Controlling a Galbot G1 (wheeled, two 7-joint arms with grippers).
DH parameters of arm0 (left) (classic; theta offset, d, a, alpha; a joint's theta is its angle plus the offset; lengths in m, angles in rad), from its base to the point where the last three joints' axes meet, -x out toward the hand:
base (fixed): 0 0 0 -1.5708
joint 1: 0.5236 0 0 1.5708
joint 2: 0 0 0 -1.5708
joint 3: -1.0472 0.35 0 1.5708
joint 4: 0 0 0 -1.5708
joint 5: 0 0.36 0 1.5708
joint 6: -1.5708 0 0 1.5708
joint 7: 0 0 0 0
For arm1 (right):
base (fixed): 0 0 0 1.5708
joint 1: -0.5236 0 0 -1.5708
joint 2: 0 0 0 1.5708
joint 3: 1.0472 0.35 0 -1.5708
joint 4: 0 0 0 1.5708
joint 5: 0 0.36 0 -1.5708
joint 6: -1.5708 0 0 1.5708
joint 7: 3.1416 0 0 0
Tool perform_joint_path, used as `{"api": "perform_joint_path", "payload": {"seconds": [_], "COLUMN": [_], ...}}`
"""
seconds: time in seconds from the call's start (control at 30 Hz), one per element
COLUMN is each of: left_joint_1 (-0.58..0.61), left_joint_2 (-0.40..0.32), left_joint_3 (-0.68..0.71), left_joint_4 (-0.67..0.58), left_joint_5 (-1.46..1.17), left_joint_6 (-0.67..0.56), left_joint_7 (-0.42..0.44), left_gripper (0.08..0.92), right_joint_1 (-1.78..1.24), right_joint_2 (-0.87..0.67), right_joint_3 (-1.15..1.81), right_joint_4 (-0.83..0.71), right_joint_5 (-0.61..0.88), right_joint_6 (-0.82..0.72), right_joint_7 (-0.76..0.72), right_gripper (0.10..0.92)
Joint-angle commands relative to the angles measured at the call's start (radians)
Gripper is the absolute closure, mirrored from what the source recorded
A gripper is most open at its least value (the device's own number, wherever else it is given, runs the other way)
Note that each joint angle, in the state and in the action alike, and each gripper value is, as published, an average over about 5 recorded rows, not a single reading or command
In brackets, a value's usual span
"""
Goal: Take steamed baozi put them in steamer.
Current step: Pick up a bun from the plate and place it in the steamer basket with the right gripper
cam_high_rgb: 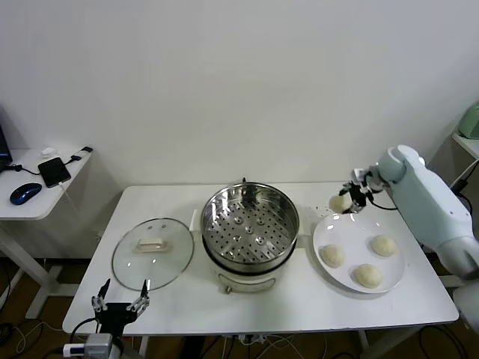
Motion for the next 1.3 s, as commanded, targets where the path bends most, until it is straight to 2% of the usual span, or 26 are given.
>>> {"api": "perform_joint_path", "payload": {"seconds": [0.03, 0.3, 0.63, 0.8, 1.07, 1.2, 1.3], "left_joint_1": [-0.01, -0.013, -0.014, -0.023, -0.031, -0.034, -0.032], "left_joint_2": [-0.037, -0.039, -0.04, -0.047, -0.049, -0.049, -0.049], "left_joint_3": [-0.001, -0.01, -0.013, -0.012, -0.008, -0.008, -0.01], "left_joint_4": [0.004, -0.001, 0.019, 0.031, 0.04, 0.041, 0.042], "left_joint_5": [-0.003, -0.006, -0.012, -0.01, -0.008, -0.008, -0.008], "left_joint_6": [-0.001, -0.006, -0.012, -0.012, -0.011, -0.011, -0.011], "left_joint_7": [-0.001, -0.016, -0.027, -0.028, -0.029, -0.029, -0.03], "left_gripper": [0.177, 0.177, 0.177, 0.177, 0.177, 0.177, 0.177], "right_joint_1": [0.307, 0.384, 0.339, 0.297, 0.222, 0.193, 0.182], "right_joint_2": [0.136, 0.347, 0.403, 0.401, 0.414, 0.434, 0.446], "right_joint_3": [-0.27, -0.407, -0.564, -0.575, -0.539, -0.492, -0.477], "right_joint_4": [-0.009, -0.195, -0.142, -0.094, -0.077, -0.099, -0.126], "right_joint_5": [0.305, 0.416, 0.302, 0.202, 0.074, -0.049, -0.085], "right_joint_6": [0.022, 0.39, 0.744, 0.774, 0.774, 0.774, 0.774], "right_joint_7": [-0.137, -0.131, -0.139, -0.136, -0.024, 0.066, 0.1], "right_gripper": [0.397, 0.397, 0.397, 0.397, 0.397, 0.397, 0.397]}}
